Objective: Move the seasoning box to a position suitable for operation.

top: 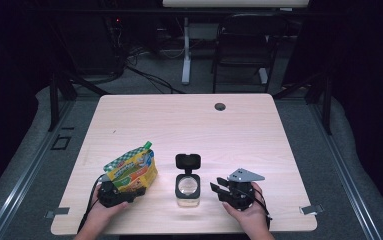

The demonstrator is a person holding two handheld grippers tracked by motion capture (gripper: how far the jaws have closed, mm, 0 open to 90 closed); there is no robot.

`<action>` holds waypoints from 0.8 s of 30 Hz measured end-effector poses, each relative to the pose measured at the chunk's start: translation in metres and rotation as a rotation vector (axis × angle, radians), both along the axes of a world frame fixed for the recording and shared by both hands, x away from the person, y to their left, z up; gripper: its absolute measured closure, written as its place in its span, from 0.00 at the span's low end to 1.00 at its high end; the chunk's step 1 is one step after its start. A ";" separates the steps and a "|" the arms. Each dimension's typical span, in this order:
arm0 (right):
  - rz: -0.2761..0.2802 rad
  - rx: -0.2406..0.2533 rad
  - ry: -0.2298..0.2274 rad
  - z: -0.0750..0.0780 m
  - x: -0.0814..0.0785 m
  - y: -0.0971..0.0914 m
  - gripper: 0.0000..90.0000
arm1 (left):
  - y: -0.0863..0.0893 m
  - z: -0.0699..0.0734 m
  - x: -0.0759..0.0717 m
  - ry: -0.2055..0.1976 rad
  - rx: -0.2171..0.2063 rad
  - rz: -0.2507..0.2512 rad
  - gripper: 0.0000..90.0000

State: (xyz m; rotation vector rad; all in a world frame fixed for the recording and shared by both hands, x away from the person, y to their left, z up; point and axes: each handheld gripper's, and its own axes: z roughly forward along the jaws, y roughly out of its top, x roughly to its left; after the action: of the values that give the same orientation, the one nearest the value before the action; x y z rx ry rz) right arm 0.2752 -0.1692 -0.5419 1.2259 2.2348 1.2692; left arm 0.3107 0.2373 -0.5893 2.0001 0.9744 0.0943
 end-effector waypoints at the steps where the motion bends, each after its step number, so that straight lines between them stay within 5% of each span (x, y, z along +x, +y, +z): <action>1: 0.000 0.000 0.000 0.000 0.000 0.000 0.73 | 0.000 0.000 0.000 -0.001 0.001 -0.002 0.58; 24: 0.000 0.001 -0.004 0.000 0.000 0.000 0.72 | -0.002 0.001 0.000 -0.006 0.001 0.003 0.62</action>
State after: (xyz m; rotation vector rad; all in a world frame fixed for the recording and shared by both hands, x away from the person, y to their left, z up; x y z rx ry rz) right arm 0.2748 -0.1695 -0.5415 1.2222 2.2316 1.2715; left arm 0.3110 0.2355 -0.5881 1.9977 0.9740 0.1025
